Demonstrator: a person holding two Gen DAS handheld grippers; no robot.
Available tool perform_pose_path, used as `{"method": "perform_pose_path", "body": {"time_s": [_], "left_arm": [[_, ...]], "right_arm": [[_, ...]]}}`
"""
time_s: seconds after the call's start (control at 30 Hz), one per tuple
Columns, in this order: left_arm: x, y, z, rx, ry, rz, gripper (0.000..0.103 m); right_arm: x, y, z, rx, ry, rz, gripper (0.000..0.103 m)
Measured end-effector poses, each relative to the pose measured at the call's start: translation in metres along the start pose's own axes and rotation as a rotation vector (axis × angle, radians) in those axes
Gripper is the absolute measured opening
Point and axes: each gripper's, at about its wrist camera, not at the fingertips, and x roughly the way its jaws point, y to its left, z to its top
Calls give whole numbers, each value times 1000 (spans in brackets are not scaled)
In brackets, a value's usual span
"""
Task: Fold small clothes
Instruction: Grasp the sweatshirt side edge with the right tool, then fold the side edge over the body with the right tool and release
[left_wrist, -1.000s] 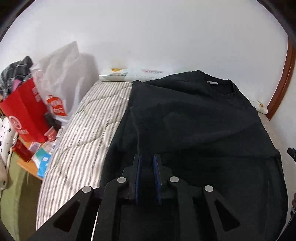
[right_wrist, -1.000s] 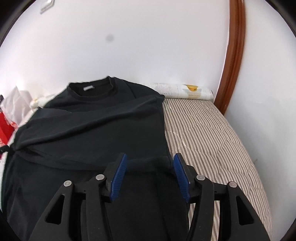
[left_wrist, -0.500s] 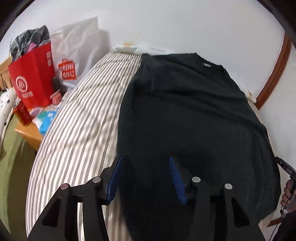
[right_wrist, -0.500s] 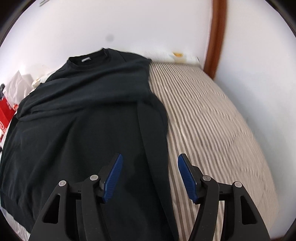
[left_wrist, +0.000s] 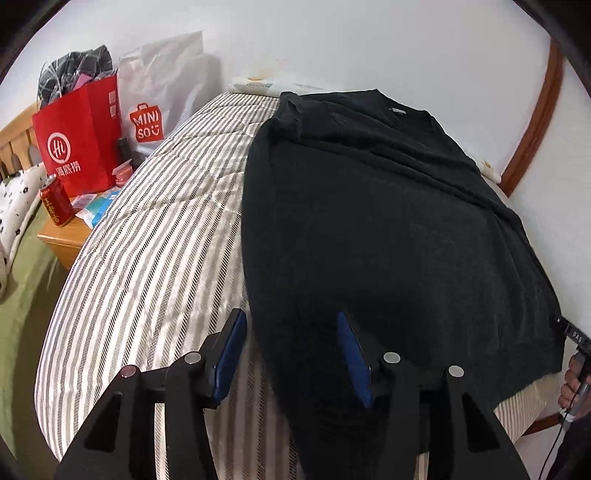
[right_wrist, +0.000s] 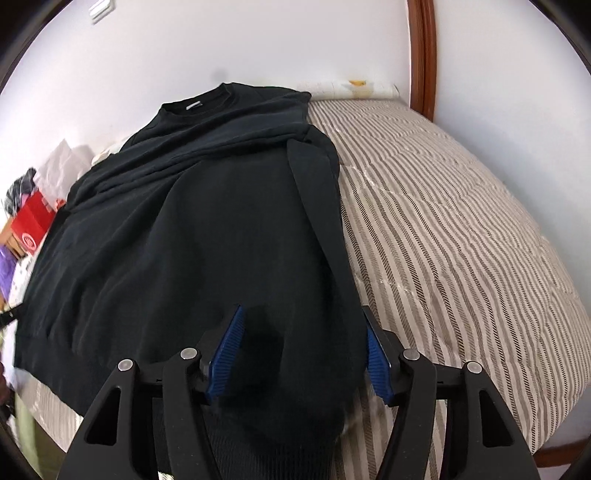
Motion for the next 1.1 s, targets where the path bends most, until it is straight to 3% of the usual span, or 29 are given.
{"method": "perform_pose_path", "body": {"time_s": [0.2,0.27,0.33,0.4,0.6,0.9,1.1], "left_arm": [[4,-15,0,2,-13,8,47],[7,-20,2,7,-19,36,39],[9,-21,3,10,-23,73,18],[8,-16,4,-17,-12,48,9],[-18,-6,5,-46,-45,-24,7],[-60,-11,-8,-3,-106,-87,7],[-68,-11,11,-22,-188,-109,7]], "right_arm": [[4,3,1,21,-22,-13,56],[7,8,4,9,-32,-35,46],[8,12,5,-5,-39,-26,21],[6,13,7,-11,-40,-23,10],[-12,-4,9,30,-60,52,7],[-56,-6,7,-19,-117,63,7],[-60,-4,29,4,-164,73,7]]}}
